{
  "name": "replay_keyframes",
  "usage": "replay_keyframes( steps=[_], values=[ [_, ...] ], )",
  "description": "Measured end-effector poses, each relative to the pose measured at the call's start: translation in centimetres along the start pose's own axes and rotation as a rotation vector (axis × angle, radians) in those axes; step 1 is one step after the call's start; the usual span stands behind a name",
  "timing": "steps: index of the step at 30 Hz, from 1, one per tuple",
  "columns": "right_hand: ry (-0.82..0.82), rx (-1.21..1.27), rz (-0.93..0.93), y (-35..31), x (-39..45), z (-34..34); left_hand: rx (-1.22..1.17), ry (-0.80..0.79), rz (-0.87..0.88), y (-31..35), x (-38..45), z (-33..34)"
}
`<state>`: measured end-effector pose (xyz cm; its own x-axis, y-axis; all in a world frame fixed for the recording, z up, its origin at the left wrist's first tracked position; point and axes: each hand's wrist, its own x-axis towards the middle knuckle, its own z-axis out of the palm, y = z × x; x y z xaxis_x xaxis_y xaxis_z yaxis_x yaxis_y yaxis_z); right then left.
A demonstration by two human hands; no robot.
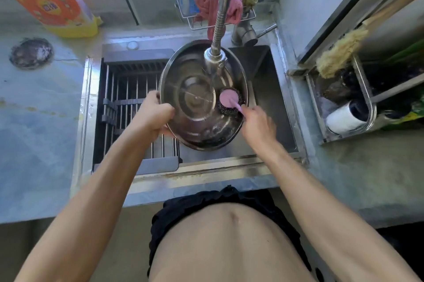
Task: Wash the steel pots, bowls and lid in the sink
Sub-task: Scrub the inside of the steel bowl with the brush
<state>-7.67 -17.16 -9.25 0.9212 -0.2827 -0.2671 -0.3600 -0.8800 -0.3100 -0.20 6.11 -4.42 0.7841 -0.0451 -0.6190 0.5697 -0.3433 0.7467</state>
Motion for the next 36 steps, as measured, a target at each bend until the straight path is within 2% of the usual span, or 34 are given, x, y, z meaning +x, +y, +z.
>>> replay_keyframes(
  steps=[2,5,7,10,15,17,19,22,24,28,32,34,36],
  values=[
    [-0.127,-0.136,-0.034,-1.3,-0.7,-0.1,-0.074,0.132,0.05,-0.9,-0.9,1.6],
    [-0.354,-0.006,-0.018,-3.9,-1.4,0.0,-0.174,0.265,0.129,-2.4,-2.2,4.0],
    [-0.448,0.091,-0.023,-5.4,-2.0,0.1,-0.194,0.306,0.177,-3.4,-2.7,5.3],
    [-0.43,0.038,-0.024,-6.0,-2.2,0.0,-0.217,0.333,0.23,-4.2,-3.4,6.1],
    [-0.209,-0.388,-0.075,-3.8,0.1,-0.5,-0.163,0.311,0.225,-5.0,-4.1,6.4],
    [-0.162,-0.445,-0.098,-3.6,0.4,-0.6,-0.174,0.322,0.207,-5.2,-4.2,6.4],
    [-0.218,-0.366,-0.056,-4.2,0.3,-0.5,-0.213,0.338,0.205,-5.0,-4.1,6.6],
    [-0.397,-0.078,0.058,-5.6,-0.2,-0.2,-0.235,0.341,0.252,-4.0,-4.2,7.3],
    [-0.456,0.053,0.047,-6.2,-0.6,0.1,-0.241,0.309,0.256,-3.7,-4.2,7.4],
    [-0.372,-0.017,0.139,-4.9,-0.4,-0.1,-0.207,0.313,0.269,-4.6,-3.5,6.7],
    [-0.185,-0.283,0.038,-3.7,0.2,-0.1,-0.179,0.311,0.243,-4.7,-3.9,6.6],
    [-0.231,-0.219,0.051,-4.2,0.1,0.1,-0.211,0.307,0.235,-4.4,-3.9,6.5],
    [-0.353,-0.017,0.111,-5.1,-0.2,0.0,-0.238,0.301,0.224,-4.3,-3.8,6.7]
  ],
)
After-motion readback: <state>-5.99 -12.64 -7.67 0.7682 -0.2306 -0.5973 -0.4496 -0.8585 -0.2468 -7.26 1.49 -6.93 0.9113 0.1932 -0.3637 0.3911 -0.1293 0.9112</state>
